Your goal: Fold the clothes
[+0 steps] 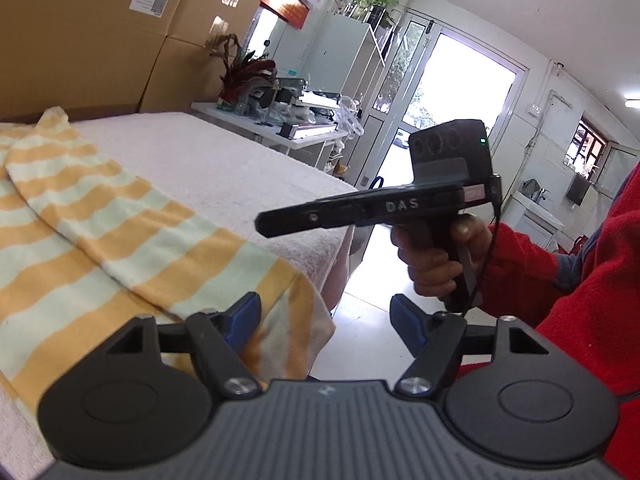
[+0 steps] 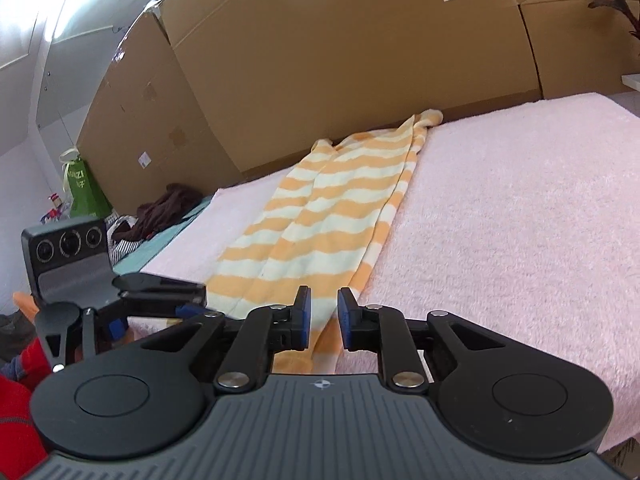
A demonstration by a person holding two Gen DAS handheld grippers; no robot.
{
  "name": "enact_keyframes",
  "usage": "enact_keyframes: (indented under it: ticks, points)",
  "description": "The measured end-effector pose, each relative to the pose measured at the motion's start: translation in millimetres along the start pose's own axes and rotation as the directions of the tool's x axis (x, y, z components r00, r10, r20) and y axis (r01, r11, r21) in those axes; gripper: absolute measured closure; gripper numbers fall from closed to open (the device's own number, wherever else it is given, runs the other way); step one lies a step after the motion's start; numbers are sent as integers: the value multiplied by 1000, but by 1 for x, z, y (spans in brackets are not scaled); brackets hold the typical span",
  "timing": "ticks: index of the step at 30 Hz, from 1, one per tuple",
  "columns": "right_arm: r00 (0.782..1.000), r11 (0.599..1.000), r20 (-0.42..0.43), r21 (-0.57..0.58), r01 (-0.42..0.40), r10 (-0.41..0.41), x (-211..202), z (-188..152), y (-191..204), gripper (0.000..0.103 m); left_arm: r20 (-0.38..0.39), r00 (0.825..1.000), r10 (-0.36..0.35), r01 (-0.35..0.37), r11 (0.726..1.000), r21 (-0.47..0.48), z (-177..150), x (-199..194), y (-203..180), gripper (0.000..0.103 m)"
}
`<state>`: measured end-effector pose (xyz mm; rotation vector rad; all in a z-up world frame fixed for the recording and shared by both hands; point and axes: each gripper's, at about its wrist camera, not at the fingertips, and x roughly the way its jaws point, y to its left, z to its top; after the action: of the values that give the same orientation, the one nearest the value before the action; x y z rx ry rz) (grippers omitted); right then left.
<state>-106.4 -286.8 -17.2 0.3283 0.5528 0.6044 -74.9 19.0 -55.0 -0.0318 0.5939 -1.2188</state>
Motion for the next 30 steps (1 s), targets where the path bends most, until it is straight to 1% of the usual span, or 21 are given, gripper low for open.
enact_keyframes:
  ticks: [1, 3, 6, 8, 9, 11, 12, 14, 15, 16, 18, 21, 22, 23, 25, 26, 27, 28, 29, 30]
  points:
    - [1000, 1000, 1, 5, 2, -2, 7, 6, -2, 85, 2, 1000, 11, -11, 1000, 12, 4, 0, 0, 26]
    - [1000, 1000, -10, 28, -1, 1, 27, 20, -6, 83, -6, 999, 40, -39, 999, 22, 8, 6, 4, 25]
    - [999, 996, -31, 86, -12, 15, 59, 38, -17, 80, -18, 999, 31, -31, 999, -10, 4, 16, 16, 26]
    - [997, 993, -74, 110, -30, 38, 83, 47, -24, 80, -6, 1000, 21, -21, 1000, -17, 0, 15, 18, 25]
    - [996, 993, -86, 114, -17, 27, 91, 50, -27, 80, -4, 1000, 20, -20, 1000, -21, -1, 13, 19, 25]
    - [996, 991, -92, 134, 3, 9, 102, 56, -37, 87, 2, 1000, 16, -16, 999, -29, -2, 9, 19, 25]
    - [996, 988, -85, 156, 5, 8, 104, 60, -44, 87, 4, 1000, 14, -14, 999, -34, -3, 6, 19, 25]
    - [997, 978, -73, 201, 49, -35, 107, 69, -55, 88, 10, 1000, 11, -11, 999, -42, -4, 2, 20, 25]
    - [997, 980, -66, 196, 41, -29, 108, 75, -55, 80, 12, 1000, 9, -9, 999, -46, -4, 0, 20, 25]
    - [998, 982, -59, 186, 28, -18, 110, 80, -54, 79, 13, 1000, 13, -12, 999, -40, -2, 1, 21, 25]
    - [996, 991, -78, 132, -28, 38, 121, 90, -44, 79, 13, 1000, 23, -23, 1000, -20, 6, 4, 24, 23]
    - [983, 994, -152, 52, -100, 107, 153, 99, -28, 79, 2, 1000, 27, -27, 999, -40, 10, 13, 36, 23]
    - [977, 993, -176, 37, -112, 117, 165, 102, -26, 79, -3, 1000, 28, -29, 998, -48, 12, 16, 40, 23]
    - [975, 993, -189, 33, -111, 115, 177, 106, -27, 80, -1, 1000, 27, -27, 998, -58, 12, 16, 42, 23]
    - [980, 997, -186, 42, -68, 74, 198, 115, -39, 83, 6, 1000, 21, -20, 997, -78, 10, 14, 44, 20]
    - [981, 995, -179, 77, -59, 72, 207, 121, -49, 88, 15, 1000, 11, -10, 996, -93, 9, 14, 46, 20]
    - [983, 987, -161, 144, -68, 91, 213, 127, -61, 89, 26, 1000, 0, 3, 994, -110, 7, 13, 49, 18]
    - [984, 973, -140, 215, -81, 113, 217, 134, -74, 88, 39, 999, -18, 23, 991, -134, 5, 12, 53, 17]
    - [991, 963, -98, 262, -60, 88, 217, 140, -83, 82, 48, 998, -34, 41, 987, -156, 4, 11, 56, 16]
    - [996, 957, -63, 288, -46, 67, 218, 145, -89, 79, 56, 997, -48, 57, 983, -175, 4, 10, 59, 16]
